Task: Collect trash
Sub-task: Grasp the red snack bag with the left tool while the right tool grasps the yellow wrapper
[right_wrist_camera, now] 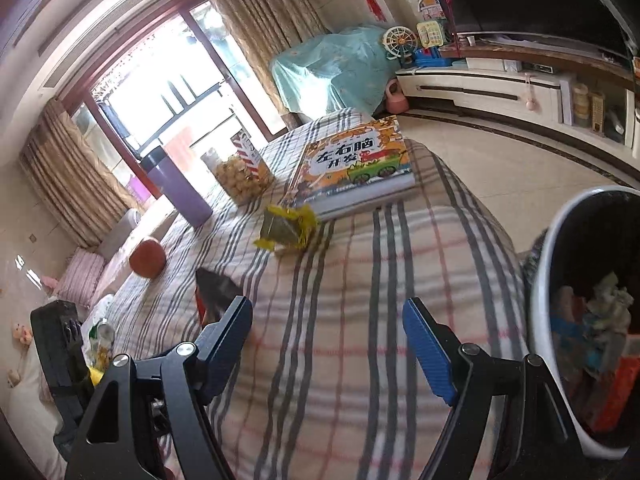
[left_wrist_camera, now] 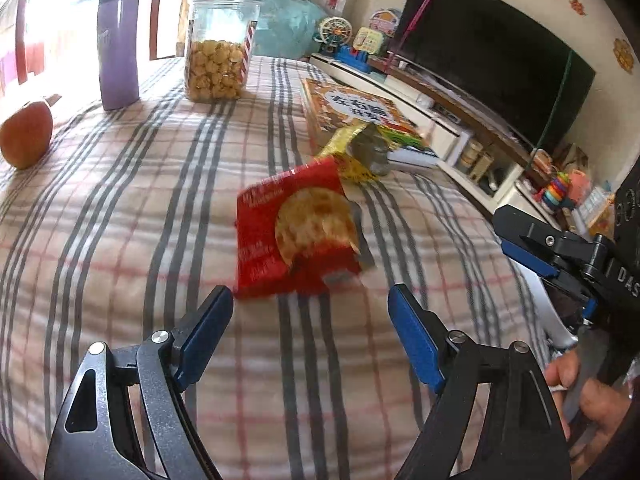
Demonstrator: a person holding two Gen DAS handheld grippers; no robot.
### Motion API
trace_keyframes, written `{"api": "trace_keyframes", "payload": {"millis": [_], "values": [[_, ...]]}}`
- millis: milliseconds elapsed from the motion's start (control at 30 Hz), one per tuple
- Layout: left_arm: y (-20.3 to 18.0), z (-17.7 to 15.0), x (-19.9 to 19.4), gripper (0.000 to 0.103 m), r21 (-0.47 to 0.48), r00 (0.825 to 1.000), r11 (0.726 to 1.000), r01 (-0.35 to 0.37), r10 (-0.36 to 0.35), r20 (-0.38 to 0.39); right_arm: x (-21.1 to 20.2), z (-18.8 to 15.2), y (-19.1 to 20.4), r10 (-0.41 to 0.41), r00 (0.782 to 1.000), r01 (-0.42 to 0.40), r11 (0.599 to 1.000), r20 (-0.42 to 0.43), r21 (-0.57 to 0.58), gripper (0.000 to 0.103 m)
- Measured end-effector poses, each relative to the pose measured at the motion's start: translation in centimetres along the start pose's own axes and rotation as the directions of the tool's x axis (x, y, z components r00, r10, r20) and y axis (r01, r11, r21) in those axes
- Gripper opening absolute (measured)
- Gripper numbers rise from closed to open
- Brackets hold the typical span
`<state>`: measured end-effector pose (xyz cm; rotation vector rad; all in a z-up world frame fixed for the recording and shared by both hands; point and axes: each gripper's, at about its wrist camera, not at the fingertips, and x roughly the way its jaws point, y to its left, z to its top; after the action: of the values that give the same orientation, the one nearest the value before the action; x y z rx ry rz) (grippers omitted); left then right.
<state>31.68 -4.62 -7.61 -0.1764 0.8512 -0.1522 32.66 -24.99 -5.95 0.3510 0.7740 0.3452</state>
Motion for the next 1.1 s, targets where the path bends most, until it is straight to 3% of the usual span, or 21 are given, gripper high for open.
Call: {"api": "trace_keyframes", "payload": {"millis": [100,133,200,233,267,333,533,700,800,933,1033,1067,1100], "values": [[0.4,1.0,0.4,0.081,0.003,0.999,1.0,-0.023,0.023,0.037,1.5,0.7,0.2,0.001,1.0,-0.001,1.0,-0.011,0.002,0.079],[0.7,1.3,0.4,0.074,-0.003,0.999,1.0,-0.021,0.021,0.049,2.3,1.0,0.5,0.006,1.0,-0.006,1.0,-0.017,0.001,0.079],[1.6,1.9,0.7,0.048,-0.013,0.998,1.0,0.011,-0.01,0.055,3.4,1.4,0.8,0.028,0.999,-0.028,1.0,-0.022,-0.006,0.079],[2.0,2.1,1.0,0.03,-0.017,0.999,1.0,0.022,-0.021,0.048,3.8,1.5,0.9,0.031,0.999,-0.032,0.999,-0.024,-0.012,0.079],[2.4,2.2,1.2,0.028,-0.024,0.999,0.999,0.029,-0.028,0.042,4.5,1.6,1.2,0.029,0.999,-0.03,0.999,-0.028,-0.027,0.078],[3.7,2.4,1.4,0.027,-0.05,0.997,0.998,0.048,-0.046,0.054,6.0,1.9,1.6,0.02,0.999,-0.022,0.999,-0.037,-0.05,0.075],[4.7,1.8,1.2,0.026,-0.078,0.995,0.994,0.072,-0.065,0.081,9.8,2.9,1.5,0.038,0.998,-0.04,0.999,-0.057,-0.022,0.044],[4.0,1.4,0.8,0.026,-0.051,0.994,0.998,0.037,-0.031,0.103,11.0,3.4,1.7,0.082,0.995,-0.084,0.996,-0.063,-0.031,0.004],[4.0,1.3,0.7,0.026,-0.051,0.994,0.998,0.035,-0.03,0.107,10.8,3.2,1.8,0.096,0.994,-0.098,0.995,-0.055,-0.034,0.0],[4.3,1.3,0.6,0.026,-0.069,0.993,0.997,0.037,-0.029,0.118,10.3,3.1,1.7,0.114,0.993,-0.115,0.993,-0.033,-0.037,0.003],[4.8,1.3,0.4,0.026,-0.094,0.993,0.995,0.036,-0.025,0.118,10.0,2.9,1.4,0.075,0.995,-0.076,0.997,-0.062,-0.021,0.027],[4.9,1.2,0.1,0.026,-0.099,0.992,0.995,0.033,-0.021,0.123,9.9,2.8,1.3,0.071,0.995,-0.073,0.997,-0.073,-0.019,0.042],[5.0,1.0,-0.1,0.026,-0.104,0.992,0.994,0.035,-0.022,0.124,9.7,2.7,1.3,0.068,0.995,-0.07,0.997,-0.078,-0.026,0.047]]}}
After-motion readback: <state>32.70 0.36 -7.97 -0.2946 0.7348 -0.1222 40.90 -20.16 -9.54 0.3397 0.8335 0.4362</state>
